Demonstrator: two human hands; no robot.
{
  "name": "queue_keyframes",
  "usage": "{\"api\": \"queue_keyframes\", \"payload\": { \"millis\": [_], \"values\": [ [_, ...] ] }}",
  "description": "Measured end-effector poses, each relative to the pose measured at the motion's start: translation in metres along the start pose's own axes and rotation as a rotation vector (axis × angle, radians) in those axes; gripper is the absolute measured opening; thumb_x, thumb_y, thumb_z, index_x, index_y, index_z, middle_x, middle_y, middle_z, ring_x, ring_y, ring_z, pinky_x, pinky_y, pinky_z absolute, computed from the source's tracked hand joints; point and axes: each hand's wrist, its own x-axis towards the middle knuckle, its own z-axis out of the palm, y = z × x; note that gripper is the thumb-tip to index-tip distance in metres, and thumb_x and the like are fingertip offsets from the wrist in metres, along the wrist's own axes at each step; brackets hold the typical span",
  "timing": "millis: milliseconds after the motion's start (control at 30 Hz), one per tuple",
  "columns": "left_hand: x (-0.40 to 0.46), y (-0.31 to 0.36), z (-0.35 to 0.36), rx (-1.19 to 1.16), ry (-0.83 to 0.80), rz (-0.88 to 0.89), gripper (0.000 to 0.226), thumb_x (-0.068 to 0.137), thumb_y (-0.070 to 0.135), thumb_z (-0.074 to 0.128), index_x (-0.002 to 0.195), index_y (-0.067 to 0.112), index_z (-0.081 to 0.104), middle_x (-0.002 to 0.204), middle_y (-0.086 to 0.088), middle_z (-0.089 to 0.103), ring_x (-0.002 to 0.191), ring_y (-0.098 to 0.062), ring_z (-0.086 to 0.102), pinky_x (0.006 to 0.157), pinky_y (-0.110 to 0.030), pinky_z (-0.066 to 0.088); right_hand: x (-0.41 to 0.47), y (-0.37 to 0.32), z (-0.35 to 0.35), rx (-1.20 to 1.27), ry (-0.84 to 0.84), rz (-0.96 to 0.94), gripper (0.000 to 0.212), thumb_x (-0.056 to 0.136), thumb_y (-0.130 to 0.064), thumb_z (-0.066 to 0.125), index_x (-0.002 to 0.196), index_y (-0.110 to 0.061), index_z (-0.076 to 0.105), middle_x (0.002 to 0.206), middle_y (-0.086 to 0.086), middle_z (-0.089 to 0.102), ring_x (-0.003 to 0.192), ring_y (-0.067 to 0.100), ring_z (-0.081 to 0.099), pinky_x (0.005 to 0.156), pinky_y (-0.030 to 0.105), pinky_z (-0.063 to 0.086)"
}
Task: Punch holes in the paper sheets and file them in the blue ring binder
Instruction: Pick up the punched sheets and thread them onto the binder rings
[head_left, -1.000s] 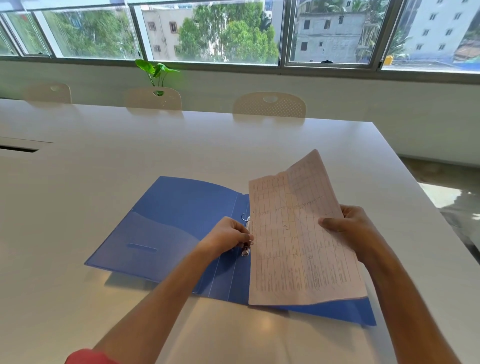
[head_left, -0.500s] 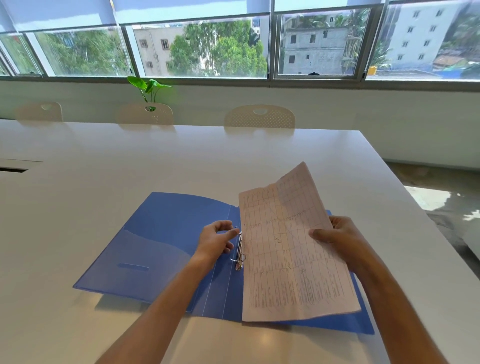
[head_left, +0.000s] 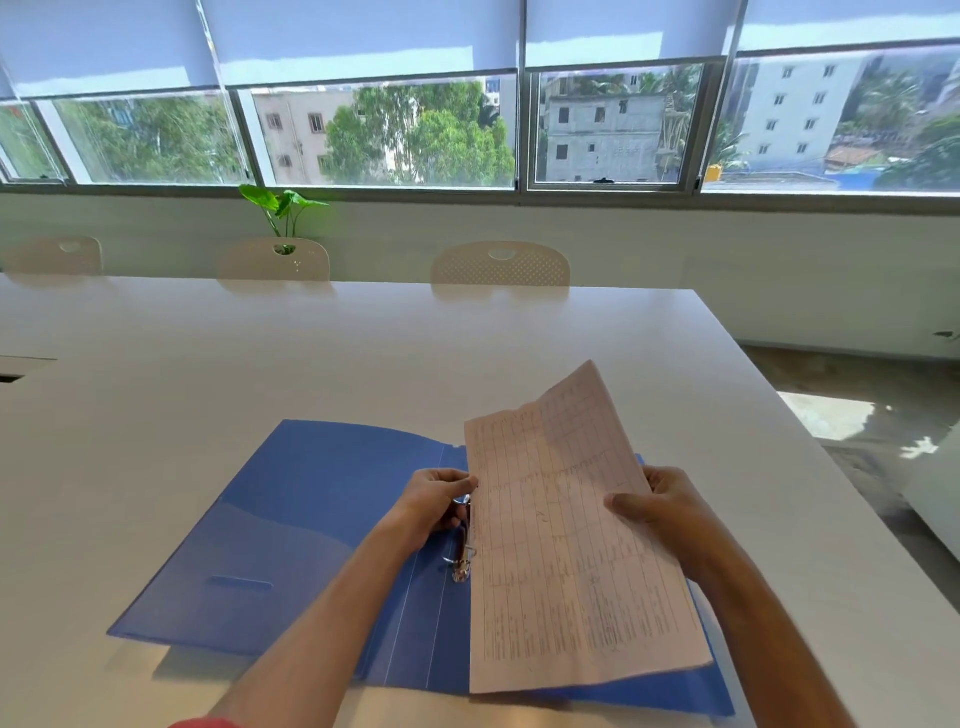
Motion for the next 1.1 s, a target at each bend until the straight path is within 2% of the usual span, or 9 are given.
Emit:
{"api": "queue_keyframes", "payload": {
  "millis": [200, 400, 633, 867, 967, 1100],
  "values": [
    [0.004, -0.002, -0.002, -0.021, -0.013, -0.019, 0.018, 0.092, 0.01, 0.059, 0.102, -0.003, 0.067, 0.098, -0.02, 0.072, 0.049, -0.014, 0.057, 0.049, -0.024, 0.048, 0.001, 0.001, 0.002, 0.015, -0.029, 0.008, 0.017, 0.087, 0.002, 0.058, 0.096, -0.007, 0.069, 0.079, 0.007, 0.076, 0.071, 0.028, 0.073, 0.059, 0.03, 0.056],
    [0.007, 0.0, -0.002, 0.011, -0.022, -0.058, 0.018, 0.094, 0.011, 0.055, 0.1, -0.002, 0.066, 0.096, -0.017, 0.07, 0.049, -0.013, 0.051, 0.048, -0.024, 0.045, 0.002, 0.004, 0.002, 0.027, -0.027, 0.004, 0.015, 0.088, 0.0, 0.059, 0.098, -0.006, 0.067, 0.08, 0.007, 0.076, 0.071, 0.028, 0.073, 0.06, 0.031, 0.056],
    [0.007, 0.002, -0.004, 0.028, -0.094, -0.067, 0.017, 0.097, 0.014, 0.051, 0.089, 0.007, 0.063, 0.093, -0.013, 0.069, 0.052, -0.013, 0.051, 0.05, -0.023, 0.046, 0.003, 0.005, 0.002, 0.042, -0.027, 0.001, 0.014, 0.088, -0.001, 0.059, 0.099, -0.006, 0.067, 0.081, 0.009, 0.075, 0.071, 0.03, 0.073, 0.059, 0.031, 0.057],
    [0.004, -0.002, -0.018, -0.137, -0.243, -0.075, 0.019, 0.097, 0.01, 0.051, 0.104, 0.001, 0.066, 0.088, -0.011, 0.071, 0.059, -0.014, 0.058, 0.057, -0.023, 0.053, 0.003, 0.006, 0.006, 0.063, -0.021, -0.012, 0.016, 0.089, 0.001, 0.057, 0.099, -0.004, 0.068, 0.083, 0.01, 0.076, 0.071, 0.03, 0.073, 0.059, 0.03, 0.057],
    [0.004, -0.002, -0.018, -0.135, -0.249, -0.081, 0.022, 0.095, 0.009, 0.053, 0.111, -0.002, 0.065, 0.089, -0.011, 0.071, 0.058, -0.014, 0.058, 0.055, -0.023, 0.053, 0.004, 0.006, 0.005, 0.063, -0.021, -0.027, 0.016, 0.089, 0.0, 0.057, 0.1, -0.004, 0.068, 0.083, 0.01, 0.076, 0.071, 0.03, 0.073, 0.059, 0.03, 0.057],
    [0.006, -0.001, -0.016, -0.124, -0.222, -0.079, 0.019, 0.094, 0.007, 0.055, 0.107, -0.002, 0.065, 0.089, -0.013, 0.07, 0.057, -0.014, 0.056, 0.053, -0.023, 0.052, 0.003, 0.007, 0.005, 0.075, -0.021, -0.045, 0.016, 0.09, 0.0, 0.057, 0.099, -0.006, 0.068, 0.08, 0.008, 0.076, 0.068, 0.028, 0.073, 0.057, 0.027, 0.056]
  ]
}}
